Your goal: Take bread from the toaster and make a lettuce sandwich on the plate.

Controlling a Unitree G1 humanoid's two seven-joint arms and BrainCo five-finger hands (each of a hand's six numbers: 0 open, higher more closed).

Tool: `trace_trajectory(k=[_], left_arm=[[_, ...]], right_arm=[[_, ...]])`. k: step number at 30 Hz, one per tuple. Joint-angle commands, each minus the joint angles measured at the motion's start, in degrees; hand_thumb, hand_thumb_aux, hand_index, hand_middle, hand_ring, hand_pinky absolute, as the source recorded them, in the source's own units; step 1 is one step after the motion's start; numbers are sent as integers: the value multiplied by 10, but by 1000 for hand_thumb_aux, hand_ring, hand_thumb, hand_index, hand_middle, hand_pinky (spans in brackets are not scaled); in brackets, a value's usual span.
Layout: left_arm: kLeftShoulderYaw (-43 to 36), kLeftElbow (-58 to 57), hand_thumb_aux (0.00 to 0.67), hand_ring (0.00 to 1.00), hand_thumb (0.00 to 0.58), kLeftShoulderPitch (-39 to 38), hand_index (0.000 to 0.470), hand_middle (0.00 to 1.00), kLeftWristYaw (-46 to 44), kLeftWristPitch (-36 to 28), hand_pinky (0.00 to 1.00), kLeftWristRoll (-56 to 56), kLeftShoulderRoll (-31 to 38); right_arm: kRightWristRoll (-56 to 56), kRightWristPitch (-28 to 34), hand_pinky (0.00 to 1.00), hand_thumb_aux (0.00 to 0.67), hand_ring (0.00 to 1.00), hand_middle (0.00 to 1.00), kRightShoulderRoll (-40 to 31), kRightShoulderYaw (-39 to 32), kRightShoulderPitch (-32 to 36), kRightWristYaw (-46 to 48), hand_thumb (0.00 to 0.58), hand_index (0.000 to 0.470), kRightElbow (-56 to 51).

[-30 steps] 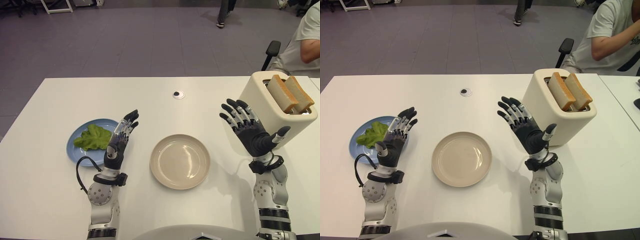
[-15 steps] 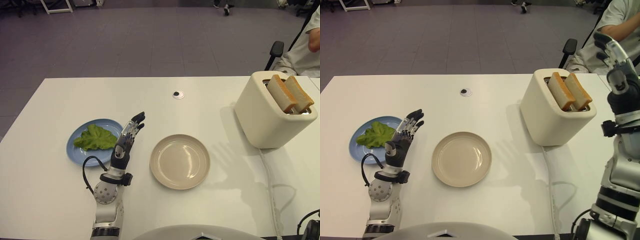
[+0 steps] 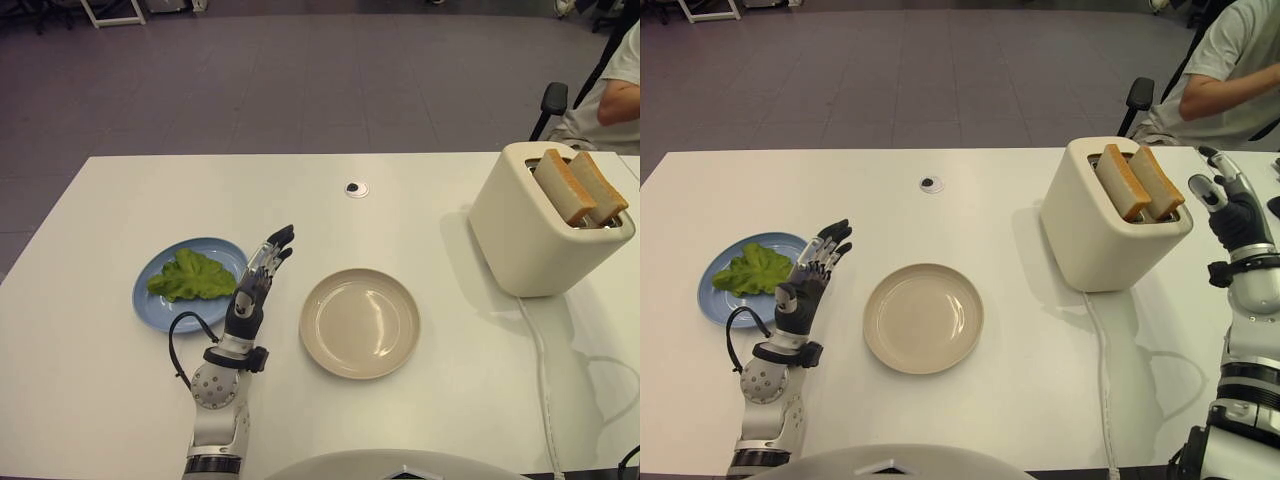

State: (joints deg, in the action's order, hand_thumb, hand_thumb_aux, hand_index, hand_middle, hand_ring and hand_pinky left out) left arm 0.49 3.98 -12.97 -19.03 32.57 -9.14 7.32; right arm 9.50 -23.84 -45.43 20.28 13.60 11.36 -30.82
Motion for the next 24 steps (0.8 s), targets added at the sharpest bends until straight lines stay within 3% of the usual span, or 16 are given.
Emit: trace_trajectory(k=[1, 6, 7, 8, 10, 11, 24], left_arm=[[-1, 7, 0, 0, 0, -10, 0, 0, 4, -1, 0, 5, 1], [-1, 7, 0, 0, 0, -11, 0, 0, 5, -1, 0, 4, 2], [-2, 7, 0, 0, 0, -10, 0, 0, 5, -1, 0, 4, 3], [-2, 6, 0, 0, 0, -9, 0, 0, 4, -1, 0, 4, 3], [-2, 6, 0, 0, 0, -9, 0, 0, 4, -1, 0, 4, 3], [-2, 5, 0, 0, 0, -9, 0, 0, 5, -1, 0, 4, 3], [-3, 5, 0, 0, 0, -9, 0, 0, 4, -1, 0, 3, 3]], right_arm=[[11, -11, 0, 0, 0, 0, -12, -23, 17, -8, 0, 0, -36], [13, -23, 0, 0, 0, 0, -13, -43, 24, -18, 0, 0, -66], [12, -24, 0, 16, 0, 0, -14, -46, 24, -19, 27, 11, -70], [11, -25, 0, 68, 0, 0, -14, -49, 24, -20, 112, 48, -73], [9, -27, 0, 310, 0, 0, -16, -53, 26, -22, 413, 217, -79], [9, -28, 0, 355, 0, 0, -16, -54, 27, -23, 452, 249, -81], [6, -35, 0, 397, 0, 0, -21, -65, 32, -37, 484, 278, -80]])
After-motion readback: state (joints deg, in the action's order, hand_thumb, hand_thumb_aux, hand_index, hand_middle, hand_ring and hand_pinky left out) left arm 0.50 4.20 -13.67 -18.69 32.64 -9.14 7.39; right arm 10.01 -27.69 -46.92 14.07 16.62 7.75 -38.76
